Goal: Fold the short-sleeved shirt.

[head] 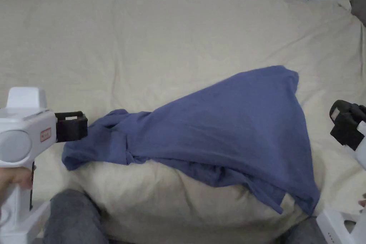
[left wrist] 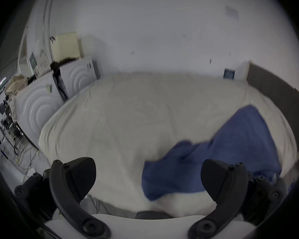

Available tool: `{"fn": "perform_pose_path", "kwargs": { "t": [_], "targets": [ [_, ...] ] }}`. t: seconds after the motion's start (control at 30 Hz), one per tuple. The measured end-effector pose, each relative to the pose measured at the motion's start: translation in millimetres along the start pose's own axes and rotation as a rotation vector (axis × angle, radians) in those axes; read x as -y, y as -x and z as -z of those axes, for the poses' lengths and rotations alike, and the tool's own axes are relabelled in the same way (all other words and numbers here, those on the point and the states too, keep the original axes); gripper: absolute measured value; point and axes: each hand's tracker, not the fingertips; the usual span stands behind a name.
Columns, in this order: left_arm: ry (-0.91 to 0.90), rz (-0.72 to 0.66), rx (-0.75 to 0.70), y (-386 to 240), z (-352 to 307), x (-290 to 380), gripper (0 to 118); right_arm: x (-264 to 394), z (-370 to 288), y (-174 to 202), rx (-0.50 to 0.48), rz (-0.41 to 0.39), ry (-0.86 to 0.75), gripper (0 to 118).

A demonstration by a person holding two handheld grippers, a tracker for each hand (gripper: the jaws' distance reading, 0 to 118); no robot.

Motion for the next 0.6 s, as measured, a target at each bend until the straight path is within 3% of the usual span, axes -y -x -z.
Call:
{"fn": "perform_pose_path", "kwargs": {
  "t": [0.3, 0.33, 0.37, 0.4, 0.43, 0.6],
  "targets": [
    [0.276, -0.093, 0.044, 9, 65, 55, 118, 15, 14, 5, 0.012, -0.007, 0.088, 1],
    [0.271, -0.099, 0.046, 9, 68, 57, 114, 15, 15, 6, 0.012, -0.008, 0.094, 1],
    [0.267, -0.102, 0.049, 6, 70, 58, 101, 16, 17, 7, 0.012, -0.011, 0.1, 1],
    [0.249, -0.105, 0.041, 4, 71, 59, 78, 16, 18, 7, 0.012, -0.013, 0.104, 1],
    [0.208, -0.097, 0.028, 3, 71, 60, 62, 16, 18, 8, 0.012, -0.014, 0.108, 1],
    [0.215, -0.073, 0.083, -4, 77, 60, 6, 20, 22, 9, 0.016, -0.012, 0.126, 1]
  ]
}}
